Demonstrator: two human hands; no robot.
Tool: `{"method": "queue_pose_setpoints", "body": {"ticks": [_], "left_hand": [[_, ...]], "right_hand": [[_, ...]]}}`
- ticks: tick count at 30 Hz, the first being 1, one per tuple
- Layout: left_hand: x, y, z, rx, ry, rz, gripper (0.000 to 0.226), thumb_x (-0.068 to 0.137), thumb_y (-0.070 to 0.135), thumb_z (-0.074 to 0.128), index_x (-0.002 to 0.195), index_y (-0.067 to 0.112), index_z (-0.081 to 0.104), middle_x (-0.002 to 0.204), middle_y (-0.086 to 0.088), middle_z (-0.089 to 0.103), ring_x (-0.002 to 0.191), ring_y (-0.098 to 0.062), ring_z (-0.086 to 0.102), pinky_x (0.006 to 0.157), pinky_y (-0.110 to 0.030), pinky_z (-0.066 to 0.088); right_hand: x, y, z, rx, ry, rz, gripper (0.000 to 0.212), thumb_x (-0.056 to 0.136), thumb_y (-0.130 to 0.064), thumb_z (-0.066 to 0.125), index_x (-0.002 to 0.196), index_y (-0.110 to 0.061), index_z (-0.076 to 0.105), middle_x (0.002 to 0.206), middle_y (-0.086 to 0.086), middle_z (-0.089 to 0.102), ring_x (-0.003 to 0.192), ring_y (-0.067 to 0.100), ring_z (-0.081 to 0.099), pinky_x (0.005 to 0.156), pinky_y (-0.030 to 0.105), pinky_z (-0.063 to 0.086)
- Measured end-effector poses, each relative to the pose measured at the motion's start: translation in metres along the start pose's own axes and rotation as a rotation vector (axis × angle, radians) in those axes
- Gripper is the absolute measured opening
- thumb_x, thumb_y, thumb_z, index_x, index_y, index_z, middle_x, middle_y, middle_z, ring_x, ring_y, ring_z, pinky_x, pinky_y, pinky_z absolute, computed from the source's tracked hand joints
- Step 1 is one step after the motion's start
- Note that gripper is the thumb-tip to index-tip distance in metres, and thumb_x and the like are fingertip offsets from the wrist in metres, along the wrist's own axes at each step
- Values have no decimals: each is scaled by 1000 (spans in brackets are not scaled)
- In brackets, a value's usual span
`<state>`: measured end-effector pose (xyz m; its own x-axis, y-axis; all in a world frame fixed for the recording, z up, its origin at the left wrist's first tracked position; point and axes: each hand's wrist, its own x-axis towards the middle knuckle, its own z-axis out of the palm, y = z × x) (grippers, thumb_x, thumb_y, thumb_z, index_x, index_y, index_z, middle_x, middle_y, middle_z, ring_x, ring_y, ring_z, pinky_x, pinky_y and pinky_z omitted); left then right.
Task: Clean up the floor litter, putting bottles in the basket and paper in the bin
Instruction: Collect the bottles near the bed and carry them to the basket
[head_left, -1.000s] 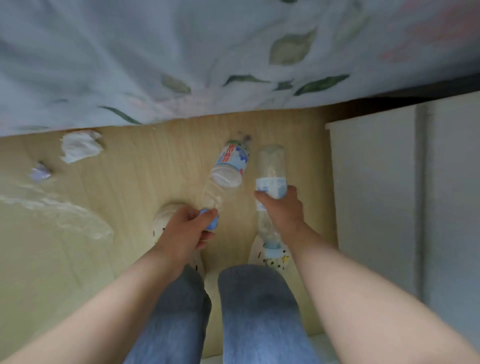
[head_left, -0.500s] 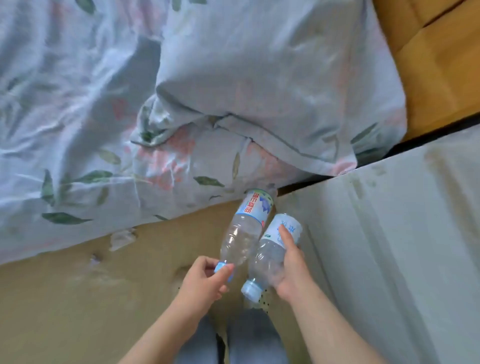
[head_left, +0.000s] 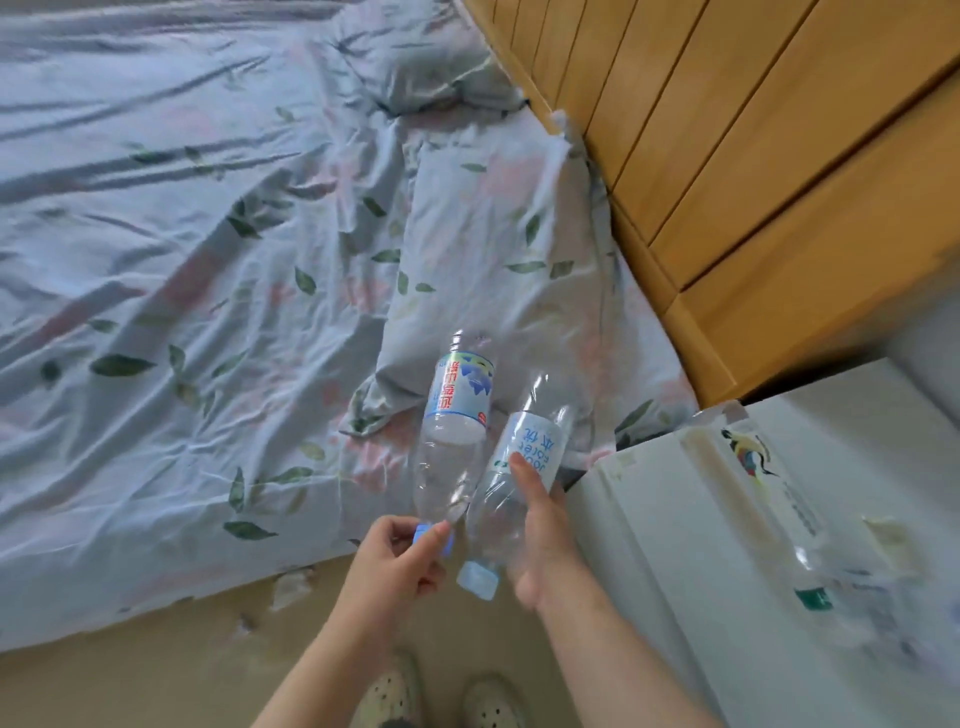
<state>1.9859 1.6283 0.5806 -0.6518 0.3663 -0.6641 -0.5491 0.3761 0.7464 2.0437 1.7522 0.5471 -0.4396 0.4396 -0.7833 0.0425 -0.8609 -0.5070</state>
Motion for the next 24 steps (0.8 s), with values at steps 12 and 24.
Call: {"method": "queue_pose_setpoints", "body": {"ticks": [12, 24], "left_hand": [[-74, 148, -63, -300, 259, 348, 18, 88, 23, 64, 94, 9, 55, 86, -11, 60, 59, -13, 52, 63, -25, 47], [-212, 164, -267, -632, 705, 584, 18, 87, 24, 65, 87, 7, 59, 79, -8, 59, 60, -14, 50, 64, -29, 45]], "right_hand": [[-115, -72, 158, -314, -599, -220, 60, 64, -39, 70, 120, -33, 50, 117, 6, 61, 111, 35, 60, 70, 46, 55], [-270, 73, 342, -597, -884, -290, 76, 67, -31, 81, 126, -9, 38, 110, 16, 62, 95, 30, 66, 78, 41, 57]]}}
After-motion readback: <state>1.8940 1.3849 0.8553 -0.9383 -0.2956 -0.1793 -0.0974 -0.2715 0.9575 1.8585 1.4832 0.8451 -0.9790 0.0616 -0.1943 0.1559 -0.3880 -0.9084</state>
